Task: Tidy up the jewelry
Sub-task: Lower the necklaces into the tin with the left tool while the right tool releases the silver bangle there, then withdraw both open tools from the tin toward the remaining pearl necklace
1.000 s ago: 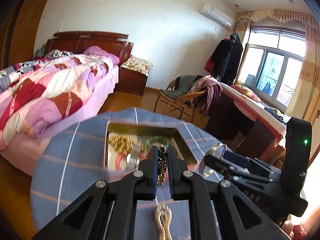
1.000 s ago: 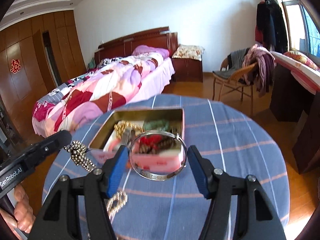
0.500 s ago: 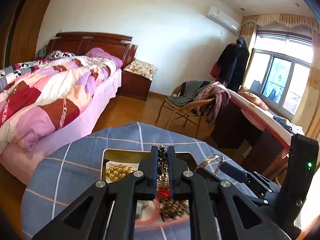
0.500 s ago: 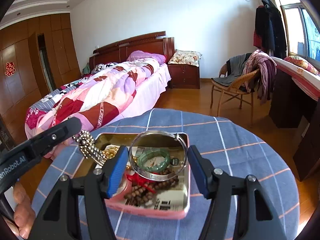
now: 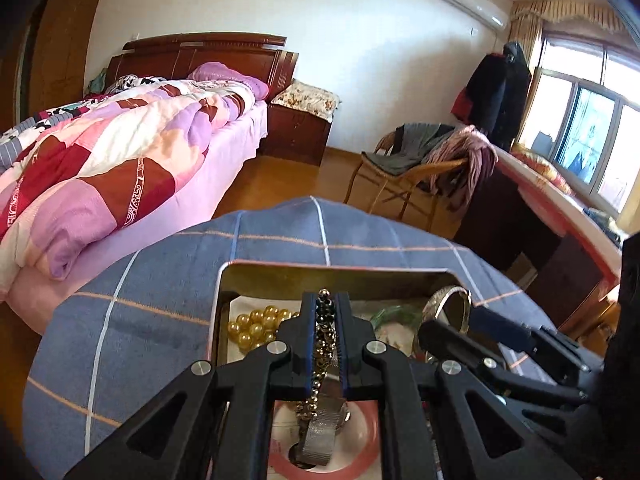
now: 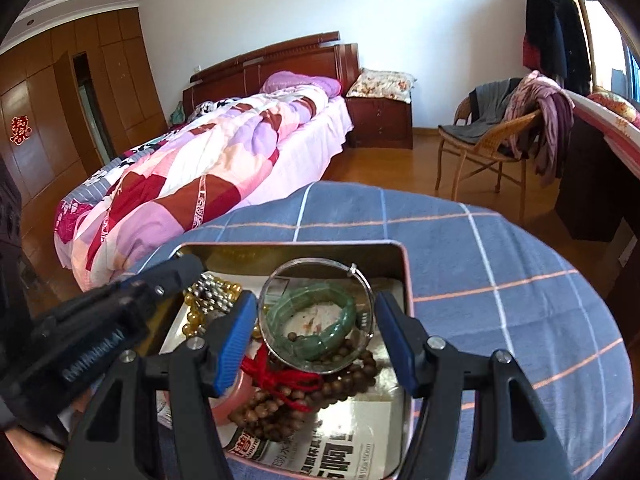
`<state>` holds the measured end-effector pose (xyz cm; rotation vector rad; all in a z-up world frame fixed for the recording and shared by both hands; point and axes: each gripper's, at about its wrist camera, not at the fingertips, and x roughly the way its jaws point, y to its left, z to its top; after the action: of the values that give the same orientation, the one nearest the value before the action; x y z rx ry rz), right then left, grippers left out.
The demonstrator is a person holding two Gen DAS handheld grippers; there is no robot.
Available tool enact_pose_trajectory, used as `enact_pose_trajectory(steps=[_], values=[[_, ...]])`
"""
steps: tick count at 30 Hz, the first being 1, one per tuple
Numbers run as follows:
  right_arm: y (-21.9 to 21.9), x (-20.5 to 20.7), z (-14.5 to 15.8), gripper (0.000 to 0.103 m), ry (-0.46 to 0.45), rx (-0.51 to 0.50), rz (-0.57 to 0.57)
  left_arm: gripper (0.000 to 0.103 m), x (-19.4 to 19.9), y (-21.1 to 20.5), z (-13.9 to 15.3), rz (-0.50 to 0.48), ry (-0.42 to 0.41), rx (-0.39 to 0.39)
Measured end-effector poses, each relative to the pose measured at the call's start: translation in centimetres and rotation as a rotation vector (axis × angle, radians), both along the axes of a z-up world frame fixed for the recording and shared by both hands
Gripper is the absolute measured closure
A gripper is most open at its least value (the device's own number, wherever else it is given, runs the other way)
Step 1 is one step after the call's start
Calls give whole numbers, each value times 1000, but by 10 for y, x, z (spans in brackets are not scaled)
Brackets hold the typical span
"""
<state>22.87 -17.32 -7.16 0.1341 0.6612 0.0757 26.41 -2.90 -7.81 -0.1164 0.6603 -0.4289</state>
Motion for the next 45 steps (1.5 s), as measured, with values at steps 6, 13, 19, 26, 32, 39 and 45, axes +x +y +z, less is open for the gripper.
enact_pose_trajectory(steps=[6, 13, 19, 26, 32, 39, 45], values=[[0, 6, -6, 62, 35, 19, 27, 95, 6, -4, -10, 13, 32, 65], [0, 6, -8, 65, 34, 24, 49, 94, 7, -9, -16, 34, 36, 122], [-17, -11, 12, 25, -95, 60, -32, 63, 8, -8, -16, 60, 37, 132], [-24, -13, 11, 25, -103, 61, -82, 38, 0, -9, -9, 98, 11, 148], [-20, -20, 14, 16, -134, 17, -110, 33, -22, -1, -2, 101, 23, 150], [-20, -42, 11, 10, -88, -18, -152, 33, -58, 17, -1, 131, 12, 150], [-18, -62, 12, 10, -100, -43, -168, 33, -78, 31, -8, 175, 27, 157]])
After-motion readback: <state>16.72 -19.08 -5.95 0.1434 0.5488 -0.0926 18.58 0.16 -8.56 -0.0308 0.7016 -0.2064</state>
